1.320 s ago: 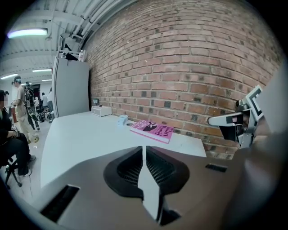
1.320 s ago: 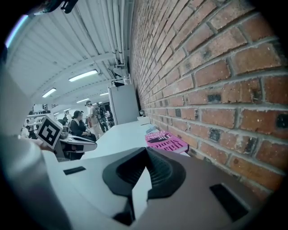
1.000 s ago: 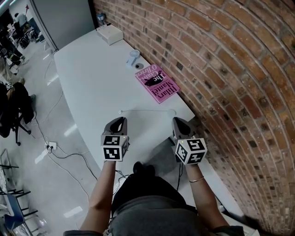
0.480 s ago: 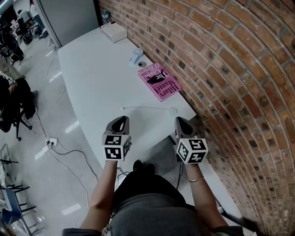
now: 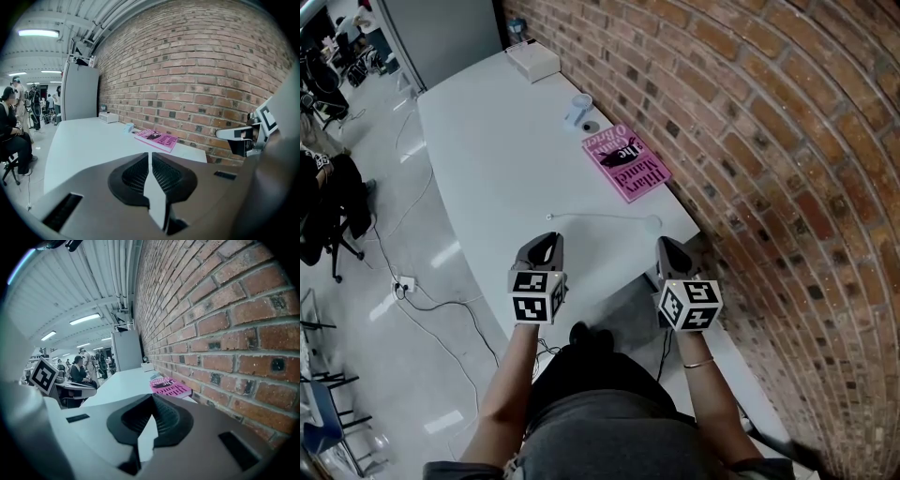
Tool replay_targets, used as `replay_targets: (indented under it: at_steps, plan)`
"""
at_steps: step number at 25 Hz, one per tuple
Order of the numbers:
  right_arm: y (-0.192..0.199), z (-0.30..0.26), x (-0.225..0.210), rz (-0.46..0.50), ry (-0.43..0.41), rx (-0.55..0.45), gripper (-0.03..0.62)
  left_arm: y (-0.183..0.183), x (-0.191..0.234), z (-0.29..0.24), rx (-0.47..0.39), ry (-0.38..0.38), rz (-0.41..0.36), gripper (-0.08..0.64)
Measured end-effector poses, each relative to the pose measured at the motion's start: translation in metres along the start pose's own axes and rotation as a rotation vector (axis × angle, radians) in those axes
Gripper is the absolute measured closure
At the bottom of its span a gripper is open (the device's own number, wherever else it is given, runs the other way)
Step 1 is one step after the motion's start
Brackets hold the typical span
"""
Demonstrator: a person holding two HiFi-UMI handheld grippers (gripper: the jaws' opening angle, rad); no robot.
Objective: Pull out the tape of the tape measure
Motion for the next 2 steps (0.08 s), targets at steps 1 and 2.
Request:
replay_targets:
  at_steps: [1, 2]
  plan:
    - [0.0007, -0.0011, -0.0004, 0.001, -0.001, 0.002, 0.591, 0.0003, 0.0000, -0.0013, 0.000, 0.000, 0.000, 0.522]
    - [0.0014, -0.0021, -0.0009, 0.001, -0.002, 0.003, 0.591, 0.0006, 0.0000, -0.0026, 0.001, 0.000, -0.001, 0.522]
Point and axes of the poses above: the fingertips, and each gripper's own axes: z backward along the fingers, x to its left, y out of its underside, the point moved 4 cm from there along z, backward along the fingers, and after that the axes turned 12 degrees about -y, right-handed, at the moved point
